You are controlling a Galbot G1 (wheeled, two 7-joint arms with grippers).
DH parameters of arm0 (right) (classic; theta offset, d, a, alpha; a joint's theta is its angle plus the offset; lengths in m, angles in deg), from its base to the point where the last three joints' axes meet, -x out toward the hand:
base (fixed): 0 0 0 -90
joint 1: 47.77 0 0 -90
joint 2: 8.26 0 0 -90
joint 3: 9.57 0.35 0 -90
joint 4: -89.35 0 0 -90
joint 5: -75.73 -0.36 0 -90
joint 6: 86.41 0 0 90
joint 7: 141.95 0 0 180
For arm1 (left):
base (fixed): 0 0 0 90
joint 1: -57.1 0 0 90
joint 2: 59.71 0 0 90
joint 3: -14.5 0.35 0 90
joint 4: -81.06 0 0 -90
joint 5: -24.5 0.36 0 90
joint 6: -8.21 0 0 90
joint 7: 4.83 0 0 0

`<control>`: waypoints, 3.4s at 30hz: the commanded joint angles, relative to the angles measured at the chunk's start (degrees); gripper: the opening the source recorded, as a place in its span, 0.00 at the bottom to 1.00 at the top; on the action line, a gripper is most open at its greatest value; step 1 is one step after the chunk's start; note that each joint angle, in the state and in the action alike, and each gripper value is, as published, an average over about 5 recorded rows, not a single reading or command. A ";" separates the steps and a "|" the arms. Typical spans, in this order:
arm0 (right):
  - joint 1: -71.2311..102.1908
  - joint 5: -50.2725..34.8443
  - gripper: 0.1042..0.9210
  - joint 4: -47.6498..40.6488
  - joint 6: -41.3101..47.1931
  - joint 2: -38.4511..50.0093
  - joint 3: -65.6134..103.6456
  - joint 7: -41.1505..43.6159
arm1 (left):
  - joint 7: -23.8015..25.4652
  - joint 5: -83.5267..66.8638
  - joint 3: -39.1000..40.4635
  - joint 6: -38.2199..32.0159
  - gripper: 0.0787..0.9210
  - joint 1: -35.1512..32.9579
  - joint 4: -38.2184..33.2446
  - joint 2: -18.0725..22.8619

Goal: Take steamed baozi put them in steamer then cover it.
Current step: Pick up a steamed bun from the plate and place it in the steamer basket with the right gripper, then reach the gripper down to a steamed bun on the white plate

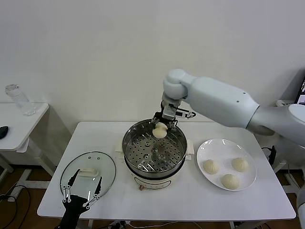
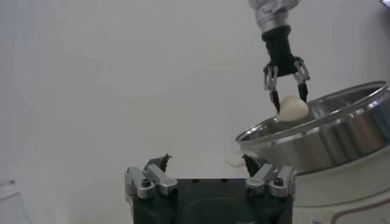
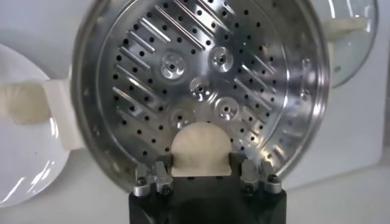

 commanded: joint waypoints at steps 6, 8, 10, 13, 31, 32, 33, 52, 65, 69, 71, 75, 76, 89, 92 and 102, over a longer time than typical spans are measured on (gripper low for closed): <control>3.13 4.54 0.66 -3.92 0.46 -4.35 0.33 0.05 | -0.19 -0.08 -0.25 -0.27 0.88 -0.05 -0.01 0.13; 3.31 4.90 0.66 -4.48 0.71 -4.87 0.68 0.02 | -0.22 -0.08 -0.34 -0.31 0.88 -0.02 0.03 0.17; 3.46 5.04 0.67 -4.77 0.95 -5.29 0.76 -0.04 | -0.22 -0.09 -0.44 -0.35 0.88 0.02 0.10 0.21; 3.83 5.53 0.69 -5.15 1.22 -5.85 0.77 -0.51 | -0.19 -0.09 -0.61 -0.37 0.88 0.09 0.10 0.25; -4.57 -14.56 0.88 4.68 15.93 11.51 7.34 9.05 | -0.30 -0.70 -0.56 0.06 0.88 0.96 -0.14 -0.05; -6.03 -17.29 0.88 4.24 18.39 13.46 6.59 9.09 | -0.30 -0.68 -0.43 0.12 0.88 1.04 -0.16 -0.05; -7.38 -19.79 0.88 3.64 20.88 15.22 5.56 8.98 | -0.31 -0.62 -0.31 0.18 0.88 1.09 -0.21 -0.05; 1.47 -32.79 0.88 1.59 38.05 32.74 -13.44 -0.95 | -0.58 0.31 0.86 1.02 0.88 1.69 -0.97 -0.50; 7.82 -28.88 0.88 0.24 38.45 30.19 -12.13 -6.55 | -0.65 0.50 0.19 0.59 0.88 0.84 -0.81 0.06; 8.77 -28.71 0.88 -0.18 38.50 29.69 -11.81 -8.12 | -0.65 0.50 0.05 0.47 0.88 0.72 -0.63 0.09; 9.22 -28.76 0.88 -0.37 38.55 29.34 -11.64 -8.74 | -0.66 0.49 -0.01 0.47 0.88 0.77 -0.65 0.17; 10.34 -28.55 0.88 -0.58 38.88 28.78 -11.11 -9.44 | -0.69 0.47 -0.15 0.47 0.88 0.72 -0.79 0.30; 10.59 -28.43 0.88 -0.70 38.94 28.66 -10.97 -9.58 | -0.70 0.46 -0.20 0.44 0.88 0.70 -0.76 0.28; 12.26 -27.50 0.88 -1.79 38.95 27.49 -10.21 -11.76 | -0.83 -1.49 -1.99 1.64 0.88 2.03 -1.13 0.17; 12.43 -27.44 0.87 -2.02 38.90 27.36 -9.94 -12.09 | -0.83 -1.64 -2.35 1.65 0.88 2.07 -1.24 0.09; 10.31 -28.36 0.71 -0.20 38.85 28.69 -10.37 -12.47 | -0.82 -2.10 -2.60 1.77 0.88 2.52 -1.77 0.15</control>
